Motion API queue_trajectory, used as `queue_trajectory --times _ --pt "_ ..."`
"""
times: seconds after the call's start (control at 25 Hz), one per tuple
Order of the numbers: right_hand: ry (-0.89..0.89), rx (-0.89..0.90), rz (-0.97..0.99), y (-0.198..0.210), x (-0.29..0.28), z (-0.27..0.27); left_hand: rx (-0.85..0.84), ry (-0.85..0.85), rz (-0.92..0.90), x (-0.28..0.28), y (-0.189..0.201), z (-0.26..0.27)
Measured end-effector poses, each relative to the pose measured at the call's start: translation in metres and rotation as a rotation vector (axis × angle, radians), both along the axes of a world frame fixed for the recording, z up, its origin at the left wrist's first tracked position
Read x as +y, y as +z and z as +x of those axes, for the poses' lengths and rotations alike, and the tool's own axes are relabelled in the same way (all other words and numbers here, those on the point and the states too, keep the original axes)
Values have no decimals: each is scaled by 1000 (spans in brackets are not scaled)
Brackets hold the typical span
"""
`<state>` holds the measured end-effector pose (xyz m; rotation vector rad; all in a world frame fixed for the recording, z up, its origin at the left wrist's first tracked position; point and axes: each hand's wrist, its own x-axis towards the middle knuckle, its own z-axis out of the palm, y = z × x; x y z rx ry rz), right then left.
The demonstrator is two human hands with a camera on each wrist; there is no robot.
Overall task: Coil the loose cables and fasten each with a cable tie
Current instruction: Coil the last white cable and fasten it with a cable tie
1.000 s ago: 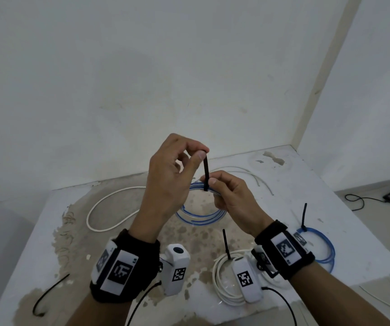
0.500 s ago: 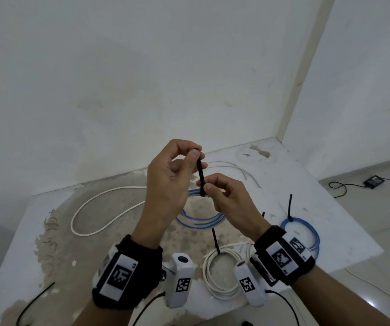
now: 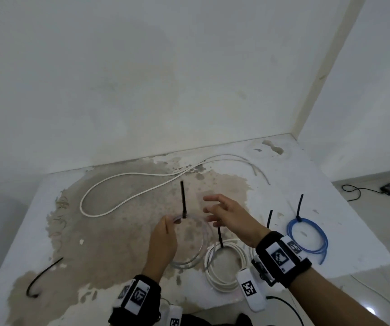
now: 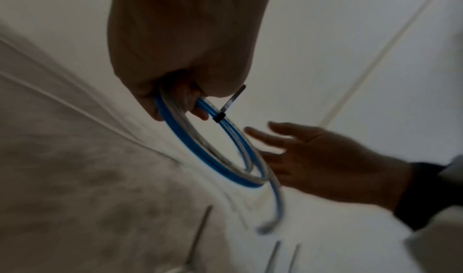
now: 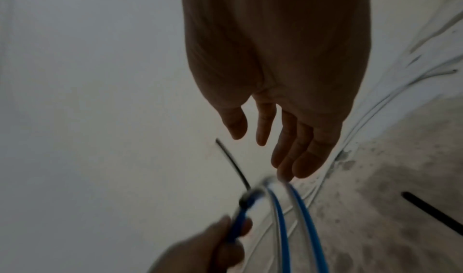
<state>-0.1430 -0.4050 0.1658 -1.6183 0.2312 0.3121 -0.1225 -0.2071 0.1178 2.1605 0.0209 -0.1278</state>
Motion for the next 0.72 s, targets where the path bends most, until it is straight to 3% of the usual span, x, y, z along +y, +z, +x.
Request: queue_trajectory --times 0.12,0.2,0.36,0.52,0.72 --pt "-36 110 4 -17 -6 4 231 106 134 37 -64 -14" --pt "-59 160 2 -28 -12 8 295 101 132 45 -92 -24" --pt "-91 218 -57 -51 -28 13 185 95 80 46 -122 -48" --pt "-129 231 -67 -65 -47 16 56 130 471 49 -131 -47" --pt "-254 87 -95 -55 -102 58 23 -141 628 40 -147 -38"
